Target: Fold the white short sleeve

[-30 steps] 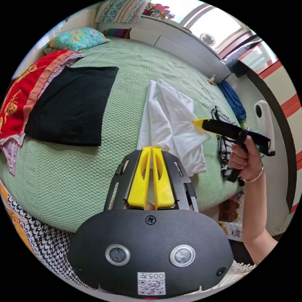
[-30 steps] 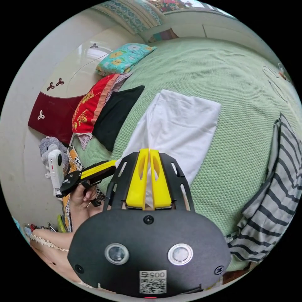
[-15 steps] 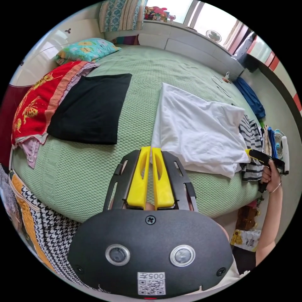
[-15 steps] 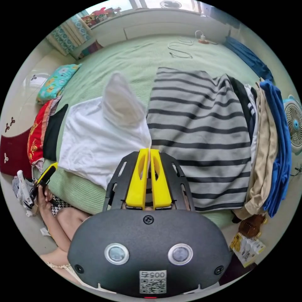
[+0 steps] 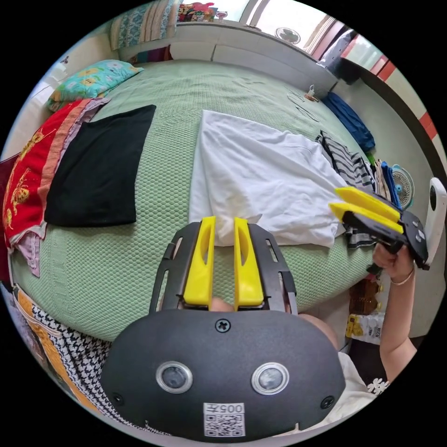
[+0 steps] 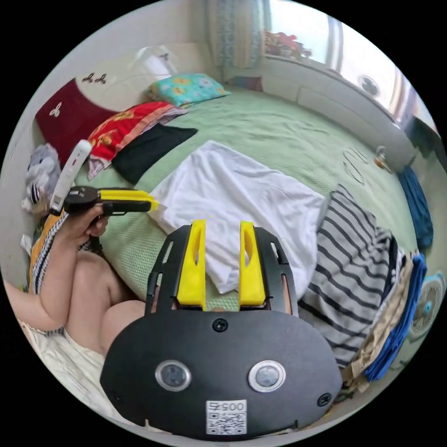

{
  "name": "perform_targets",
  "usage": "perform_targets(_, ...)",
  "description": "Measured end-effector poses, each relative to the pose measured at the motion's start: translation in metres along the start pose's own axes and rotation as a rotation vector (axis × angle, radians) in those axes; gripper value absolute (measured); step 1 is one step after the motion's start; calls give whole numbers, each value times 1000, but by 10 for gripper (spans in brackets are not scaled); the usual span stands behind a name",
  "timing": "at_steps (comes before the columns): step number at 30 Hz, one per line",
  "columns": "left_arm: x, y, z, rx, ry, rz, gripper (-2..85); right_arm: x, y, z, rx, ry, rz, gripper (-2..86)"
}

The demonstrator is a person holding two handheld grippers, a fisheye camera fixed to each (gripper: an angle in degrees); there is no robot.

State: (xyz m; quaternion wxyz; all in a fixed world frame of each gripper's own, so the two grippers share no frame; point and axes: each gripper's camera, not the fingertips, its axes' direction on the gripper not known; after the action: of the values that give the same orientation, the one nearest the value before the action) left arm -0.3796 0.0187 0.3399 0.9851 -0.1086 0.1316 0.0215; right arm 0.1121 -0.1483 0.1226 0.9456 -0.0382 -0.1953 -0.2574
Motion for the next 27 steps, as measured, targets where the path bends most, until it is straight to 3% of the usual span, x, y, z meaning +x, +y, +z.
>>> perform_targets(6, -24, 9, -24, 48, -7, -65, 57, -74, -8, 30, 29, -48, -160, 115)
perform_targets(14, -25, 21, -48, 109, -35, -27, 76, -127, -22, 48, 67, 22, -171, 90)
perform_targets(18, -13, 23, -54, 131, -50, 49, 80, -130, -24, 40, 81, 98, -129, 3)
perform_targets(24, 25, 15, -54, 160, -3, 232, 124, -102, -38, -8, 116, -38, -63, -16)
perform_targets(27, 48, 5, -50, 131, 124, 305, 133, -93, -54, -24, 105, -86, -43, -16)
